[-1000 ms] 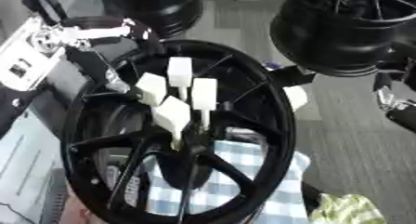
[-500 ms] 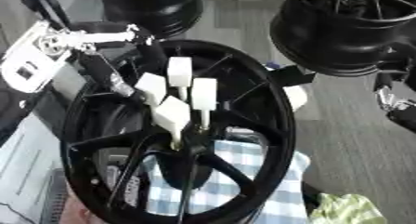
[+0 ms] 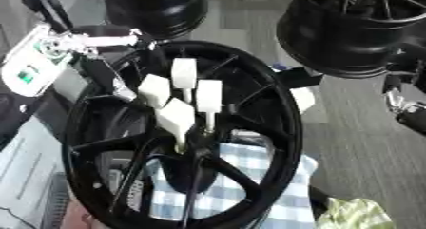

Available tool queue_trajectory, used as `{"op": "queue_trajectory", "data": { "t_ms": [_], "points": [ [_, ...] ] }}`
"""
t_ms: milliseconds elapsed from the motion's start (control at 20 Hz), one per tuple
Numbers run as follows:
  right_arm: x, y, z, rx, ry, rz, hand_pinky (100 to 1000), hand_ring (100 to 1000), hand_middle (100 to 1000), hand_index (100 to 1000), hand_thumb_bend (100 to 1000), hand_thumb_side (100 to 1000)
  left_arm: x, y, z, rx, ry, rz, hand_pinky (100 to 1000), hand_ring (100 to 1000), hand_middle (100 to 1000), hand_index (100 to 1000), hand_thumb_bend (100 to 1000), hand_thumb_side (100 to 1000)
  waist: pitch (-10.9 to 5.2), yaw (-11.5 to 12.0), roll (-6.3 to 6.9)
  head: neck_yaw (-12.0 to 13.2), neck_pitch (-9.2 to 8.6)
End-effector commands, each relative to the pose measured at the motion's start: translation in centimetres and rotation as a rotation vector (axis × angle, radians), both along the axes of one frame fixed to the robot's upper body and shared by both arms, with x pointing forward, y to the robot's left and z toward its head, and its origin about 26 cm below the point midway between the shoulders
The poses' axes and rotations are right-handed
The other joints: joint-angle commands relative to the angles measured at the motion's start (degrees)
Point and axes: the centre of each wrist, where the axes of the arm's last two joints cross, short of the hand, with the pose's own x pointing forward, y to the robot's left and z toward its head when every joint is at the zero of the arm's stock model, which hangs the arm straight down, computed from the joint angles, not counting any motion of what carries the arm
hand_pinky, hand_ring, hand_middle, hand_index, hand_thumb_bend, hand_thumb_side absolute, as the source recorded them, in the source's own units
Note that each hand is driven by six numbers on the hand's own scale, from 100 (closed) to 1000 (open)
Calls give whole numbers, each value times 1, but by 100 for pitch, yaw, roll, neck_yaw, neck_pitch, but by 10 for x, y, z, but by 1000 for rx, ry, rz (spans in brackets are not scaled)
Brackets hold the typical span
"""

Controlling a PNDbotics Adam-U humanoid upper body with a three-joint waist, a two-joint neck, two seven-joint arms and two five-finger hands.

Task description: Pull the pin out of the wheel hub.

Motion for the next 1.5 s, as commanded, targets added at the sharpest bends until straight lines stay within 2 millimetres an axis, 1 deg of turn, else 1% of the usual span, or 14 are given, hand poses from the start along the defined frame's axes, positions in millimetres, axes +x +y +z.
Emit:
{"op": "queue_trajectory", "data": {
  "t_ms": [50, 250, 300, 350, 600, 950, 1200, 1400, 1500],
  "points": [
    [1, -3, 7, -6, -24, 1, 752, 797, 769, 921, 100, 295, 0, 2, 8, 134, -25, -164, 727, 652, 663, 773, 615, 358, -69, -5, -4, 2, 29],
    [1, -3, 7, -6, -23, 0, 752, 797, 769, 921, 100, 295, 0, 2, 4, 142, -15, -163, 724, 644, 649, 763, 614, 353, -66, -9, -7, 3, 29],
    [1, -3, 7, -6, -23, 0, 752, 797, 769, 921, 100, 292, 0, 2, 3, 143, -12, -162, 721, 638, 641, 756, 625, 332, -65, -10, -8, 2, 29],
    [1, -3, 7, -6, -23, 0, 752, 797, 769, 921, 100, 295, 0, 2, 2, 144, -10, -162, 717, 630, 632, 749, 609, 346, -65, -12, -8, 2, 29],
    [1, -3, 7, -4, -23, 0, 752, 797, 769, 921, 100, 295, 0, 1, 1, 129, -16, -156, 693, 591, 589, 706, 595, 333, -62, -15, -8, -2, 29],
    [1, -3, 6, -4, -22, 0, 752, 797, 769, 922, 100, 295, -1, -3, -2, 103, -7, -159, 673, 556, 551, 668, 593, 333, -57, -22, -13, 1, 29],
    [1, -3, 7, -4, -22, 1, 753, 797, 769, 922, 100, 296, -3, -5, 0, 63, 0, -158, 662, 536, 531, 650, 595, 341, -58, -14, -7, 3, 29],
    [1, -3, 6, -4, -22, 1, 753, 796, 769, 922, 100, 296, -4, -6, 1, 35, 17, -160, 661, 532, 527, 645, 580, 347, -60, -12, -5, -2, 29],
    [1, -3, 6, -5, -21, 1, 753, 797, 768, 922, 100, 296, -4, -6, 2, 18, 24, -161, 651, 517, 512, 629, 561, 344, -61, -9, -6, -2, 29]
  ]
}}
